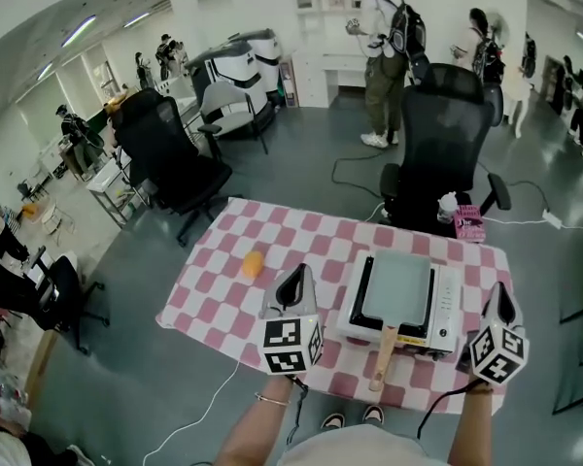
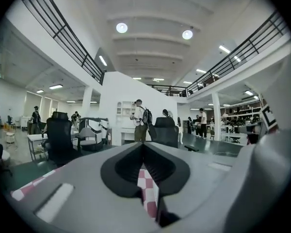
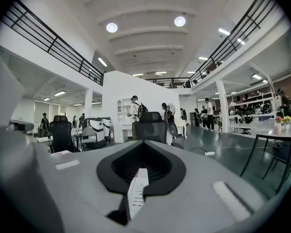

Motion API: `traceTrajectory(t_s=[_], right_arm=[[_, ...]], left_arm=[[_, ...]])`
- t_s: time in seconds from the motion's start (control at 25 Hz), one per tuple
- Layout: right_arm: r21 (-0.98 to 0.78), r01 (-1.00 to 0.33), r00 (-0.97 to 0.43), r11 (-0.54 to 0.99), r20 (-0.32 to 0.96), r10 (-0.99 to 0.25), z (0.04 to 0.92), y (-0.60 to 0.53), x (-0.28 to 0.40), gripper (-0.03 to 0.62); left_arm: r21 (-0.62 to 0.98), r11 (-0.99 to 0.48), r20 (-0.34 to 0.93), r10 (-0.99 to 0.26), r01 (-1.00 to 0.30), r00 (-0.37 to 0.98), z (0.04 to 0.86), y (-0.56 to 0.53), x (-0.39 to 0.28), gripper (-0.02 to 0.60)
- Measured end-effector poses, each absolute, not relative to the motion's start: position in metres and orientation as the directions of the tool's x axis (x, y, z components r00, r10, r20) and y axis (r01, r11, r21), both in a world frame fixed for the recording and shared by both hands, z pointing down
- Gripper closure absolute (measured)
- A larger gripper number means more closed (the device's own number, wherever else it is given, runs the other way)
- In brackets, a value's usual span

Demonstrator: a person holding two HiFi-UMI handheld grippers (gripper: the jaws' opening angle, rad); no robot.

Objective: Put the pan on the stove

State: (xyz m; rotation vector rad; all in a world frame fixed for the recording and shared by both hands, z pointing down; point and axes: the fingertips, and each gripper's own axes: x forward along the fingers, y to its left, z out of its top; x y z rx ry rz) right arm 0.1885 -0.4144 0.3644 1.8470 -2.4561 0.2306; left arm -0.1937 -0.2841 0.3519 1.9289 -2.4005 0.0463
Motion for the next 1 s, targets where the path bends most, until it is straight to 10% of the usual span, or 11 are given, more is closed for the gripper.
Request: traceTrajectory(t_s=[1.0], right_arm=[[0.008, -0.971, -0.236, 0.238, 0.122, -0.964, 0.367, -0.4, 0.204, 0.586]], left_arm=[[0.058, 0.208, 0.109, -0.974, -0.976, -0.201, 0.384, -0.313, -0.174, 0.583]])
